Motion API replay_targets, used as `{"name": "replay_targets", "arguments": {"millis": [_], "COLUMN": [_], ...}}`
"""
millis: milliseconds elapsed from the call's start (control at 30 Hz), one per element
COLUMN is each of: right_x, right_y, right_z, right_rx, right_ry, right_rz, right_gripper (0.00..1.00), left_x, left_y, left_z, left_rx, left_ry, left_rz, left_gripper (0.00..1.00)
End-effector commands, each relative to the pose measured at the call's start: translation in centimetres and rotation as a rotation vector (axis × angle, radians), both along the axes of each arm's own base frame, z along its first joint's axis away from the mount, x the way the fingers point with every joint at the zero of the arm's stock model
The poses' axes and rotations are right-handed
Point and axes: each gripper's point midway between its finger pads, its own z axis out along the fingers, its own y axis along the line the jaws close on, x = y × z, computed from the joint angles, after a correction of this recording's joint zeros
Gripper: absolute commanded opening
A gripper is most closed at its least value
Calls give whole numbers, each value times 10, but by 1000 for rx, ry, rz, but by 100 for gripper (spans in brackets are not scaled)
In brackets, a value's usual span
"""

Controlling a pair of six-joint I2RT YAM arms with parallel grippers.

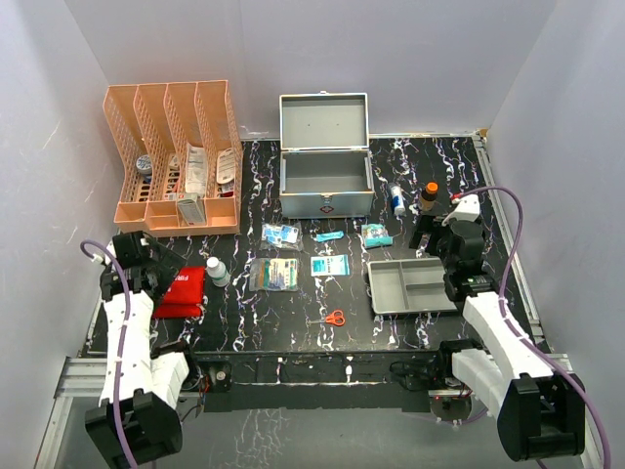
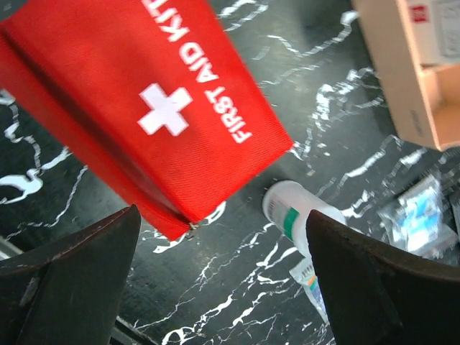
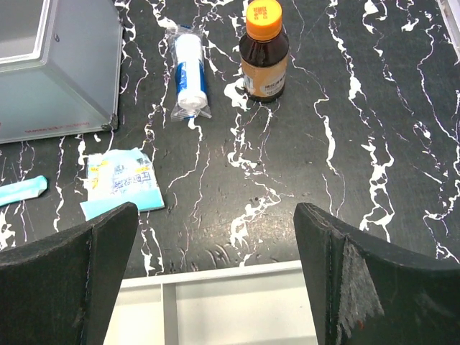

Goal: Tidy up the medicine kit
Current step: Pick up the medicine pouch from the center of the board.

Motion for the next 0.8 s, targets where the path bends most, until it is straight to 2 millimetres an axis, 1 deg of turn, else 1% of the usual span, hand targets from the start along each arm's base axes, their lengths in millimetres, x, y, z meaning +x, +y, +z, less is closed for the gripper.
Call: {"name": "replay_targets", "arguments": {"millis": [0, 167, 300, 500, 567, 633, 767], "right_x": [10, 23, 36, 51, 53, 55, 55], "right_y": [4, 7, 10, 15, 16, 16, 16], "right_z": [32, 36, 43, 56, 60, 66, 71], "right_rx": [-4, -1, -5, -14, -19, -21, -24], "right_ry": [-42, -25, -23, -37, -41, -51, -54], "right_rz": [27, 37, 49, 67, 68, 68, 66], "right_gripper": [89, 89, 89, 91, 91, 91, 92], "left_x": [-21, -28, -36, -42, -42, -38, -29], "left_y": [14, 24, 33, 30, 31, 32, 37], "left_z": [-14, -15, -21, -38, -45, -51, -57], "left_rx": [-19, -8, 31, 0, -3, -5, -2], "left_ry": [129, 194, 250, 292, 305, 307, 322], "left_rz": [180, 267, 306, 367, 384, 392, 414], "left_gripper": [98, 98, 98, 98, 98, 97, 93]}}
